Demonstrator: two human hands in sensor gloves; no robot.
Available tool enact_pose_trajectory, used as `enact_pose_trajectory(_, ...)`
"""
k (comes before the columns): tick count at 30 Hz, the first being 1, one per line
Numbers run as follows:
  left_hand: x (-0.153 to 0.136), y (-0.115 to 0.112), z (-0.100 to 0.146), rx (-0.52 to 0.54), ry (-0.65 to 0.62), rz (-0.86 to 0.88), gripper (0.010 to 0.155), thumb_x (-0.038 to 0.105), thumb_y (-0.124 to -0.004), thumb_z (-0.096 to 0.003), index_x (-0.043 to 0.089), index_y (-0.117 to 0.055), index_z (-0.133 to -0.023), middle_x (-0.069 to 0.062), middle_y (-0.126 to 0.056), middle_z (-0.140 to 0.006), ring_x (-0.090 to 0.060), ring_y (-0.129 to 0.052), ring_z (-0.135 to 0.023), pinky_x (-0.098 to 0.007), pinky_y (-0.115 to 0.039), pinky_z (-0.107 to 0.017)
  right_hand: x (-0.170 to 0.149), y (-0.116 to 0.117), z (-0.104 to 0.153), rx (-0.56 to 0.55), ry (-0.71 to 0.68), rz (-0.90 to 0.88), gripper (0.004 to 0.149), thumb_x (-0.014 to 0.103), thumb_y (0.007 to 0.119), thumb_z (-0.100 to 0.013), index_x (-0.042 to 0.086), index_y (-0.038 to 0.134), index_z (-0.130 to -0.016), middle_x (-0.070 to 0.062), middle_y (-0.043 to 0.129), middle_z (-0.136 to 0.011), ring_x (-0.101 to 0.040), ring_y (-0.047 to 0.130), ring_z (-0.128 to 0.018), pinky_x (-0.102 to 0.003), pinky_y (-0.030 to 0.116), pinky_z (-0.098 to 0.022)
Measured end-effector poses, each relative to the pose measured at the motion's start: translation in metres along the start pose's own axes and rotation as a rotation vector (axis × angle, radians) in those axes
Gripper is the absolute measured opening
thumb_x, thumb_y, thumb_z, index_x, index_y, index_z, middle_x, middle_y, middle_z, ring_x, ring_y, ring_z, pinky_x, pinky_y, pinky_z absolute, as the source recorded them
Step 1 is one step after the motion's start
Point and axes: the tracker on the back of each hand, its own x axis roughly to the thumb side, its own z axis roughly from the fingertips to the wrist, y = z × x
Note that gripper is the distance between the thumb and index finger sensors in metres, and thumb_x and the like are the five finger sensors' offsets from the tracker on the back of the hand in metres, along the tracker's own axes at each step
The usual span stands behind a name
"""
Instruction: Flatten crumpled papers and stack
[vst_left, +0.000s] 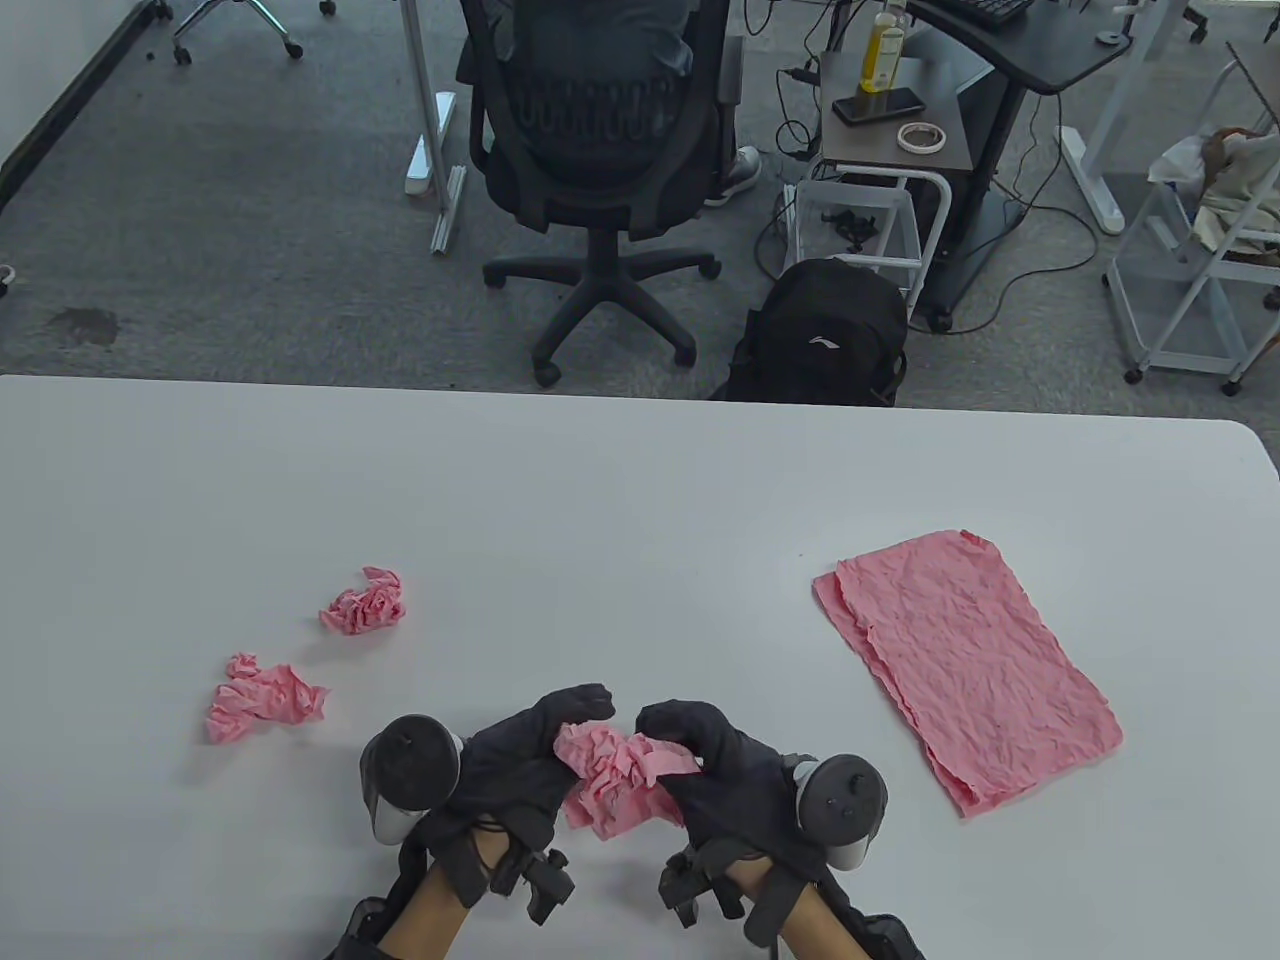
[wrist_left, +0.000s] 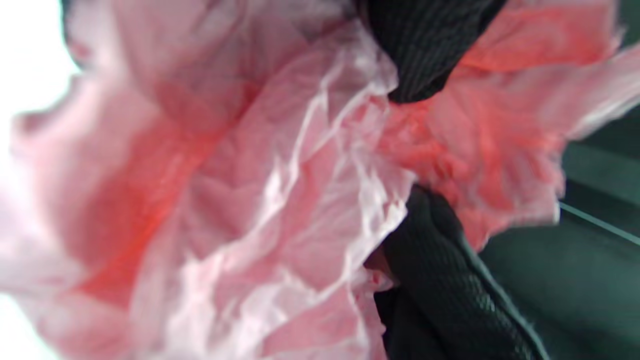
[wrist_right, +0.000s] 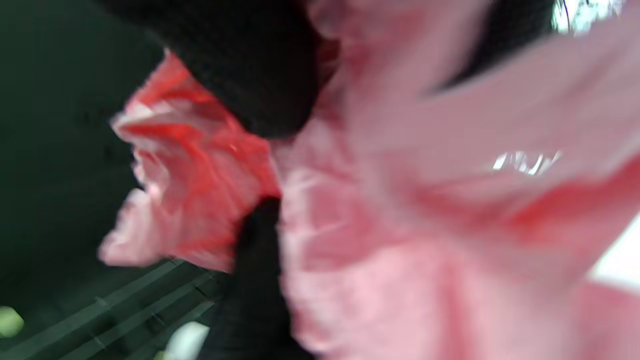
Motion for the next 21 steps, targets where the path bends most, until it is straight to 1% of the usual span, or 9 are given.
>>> enact_pose_trajectory(3,-0.004,0.002,0.0,0.013,0.006,0.089,0.047,0.045,-0.08,-0.052,0.026,-0.078,-0.095,0.001,-0.087,-0.081,-0.026,-0.096,-0.07,-0.049,-0.077,-0.058,-0.006,0.0,-0.001,0.048,0.091,-0.079,0.049,0.021,0.079,-0.048,0.024,0.065,-0.095,-0.012,0.084,-0.078,-0.032,0.092,-0.059,-0.053,0.076,-0.046)
enact_pose_trajectory(5,-0.005,0.001,-0.001,-0.004,-0.016,0.267,0.046,0.041,-0.08,-0.0524,0.029,-0.076,-0.097,-0.001,-0.082,-0.092,-0.029,-0.091,-0.083,-0.052,-0.073,-0.064,-0.008,-0.001,-0.001,0.076,0.106,-0.061,0.049,0.027,0.077,-0.051,0.022,0.062,-0.097,-0.01,0.082,-0.075,-0.028,0.091,-0.054,-0.052,0.076,-0.045)
enact_pose_trajectory(6,-0.005,0.0,-0.001,-0.018,-0.023,0.362,0.046,0.039,-0.081,-0.0528,0.029,-0.075,-0.097,-0.001,-0.081,-0.095,-0.03,-0.089,-0.086,-0.054,-0.07,-0.066,-0.009,-0.002,0.0,0.041,0.117,-0.048,0.046,0.031,0.079,-0.051,0.02,0.068,-0.094,-0.007,0.086,-0.069,-0.025,0.092,-0.047,-0.05,0.078,-0.042)
enact_pose_trajectory(8,-0.007,-0.003,-0.001,-0.063,-0.018,0.485,0.046,0.037,-0.082,-0.0528,0.029,-0.075,-0.097,-0.001,-0.082,-0.092,-0.029,-0.091,-0.083,-0.054,-0.07,-0.066,-0.009,-0.004,-0.002,0.022,0.131,-0.037,0.044,0.034,0.081,-0.05,0.018,0.074,-0.09,-0.006,0.091,-0.059,-0.022,0.095,-0.037,-0.048,0.082,-0.036)
enact_pose_trajectory(10,-0.009,-0.004,-0.003,-0.101,-0.025,0.496,0.046,0.038,-0.082,-0.0535,0.029,-0.073,-0.098,0.001,-0.082,-0.09,-0.026,-0.092,-0.08,-0.053,-0.07,-0.067,-0.011,-0.008,-0.002,-0.013,0.165,0.008,0.042,0.037,0.083,-0.049,0.016,0.08,-0.086,-0.003,0.095,-0.05,-0.019,0.097,-0.028,-0.046,0.084,-0.03)
enact_pose_trajectory(14,-0.016,0.001,-0.001,-0.019,0.049,0.506,0.047,0.044,-0.086,-0.0519,0.026,-0.075,-0.094,0.001,-0.083,-0.083,-0.025,-0.092,-0.073,-0.051,-0.071,-0.066,-0.013,-0.02,0.0,-0.102,0.192,0.093,0.042,0.042,0.084,-0.048,0.013,0.088,-0.077,0.005,0.097,-0.032,-0.012,0.097,-0.012,-0.039,0.088,-0.018)
enact_pose_trajectory(16,-0.02,0.007,0.0,0.046,0.134,0.387,0.048,0.043,-0.089,-0.0499,0.02,-0.079,-0.091,-0.003,-0.087,-0.076,-0.027,-0.094,-0.066,-0.053,-0.072,-0.062,-0.009,-0.024,-0.002,-0.118,0.141,0.204,0.042,0.042,0.085,-0.048,0.011,0.089,-0.076,0.004,0.097,-0.03,-0.013,0.097,-0.01,-0.04,0.088,-0.017)
enact_pose_trajectory(18,-0.023,0.014,0.003,0.097,0.213,0.153,0.051,0.047,-0.088,-0.0495,0.02,-0.078,-0.092,-0.002,-0.088,-0.074,-0.025,-0.096,-0.063,-0.051,-0.075,-0.06,-0.002,-0.026,-0.002,-0.137,0.052,0.389,0.042,0.043,0.084,-0.048,0.012,0.09,-0.075,0.005,0.097,-0.029,-0.012,0.098,-0.009,-0.039,0.088,-0.016)
enact_pose_trajectory(21,-0.018,0.02,0.006,0.144,0.227,-0.114,0.061,0.048,-0.088,-0.0485,0.019,-0.072,-0.099,-0.001,-0.087,-0.076,-0.025,-0.096,-0.065,-0.051,-0.075,-0.06,0.007,-0.024,-0.002,-0.121,-0.018,0.56,0.042,0.043,0.082,-0.048,0.011,0.09,-0.075,0.005,0.097,-0.028,-0.013,0.098,-0.009,-0.04,0.088,-0.016)
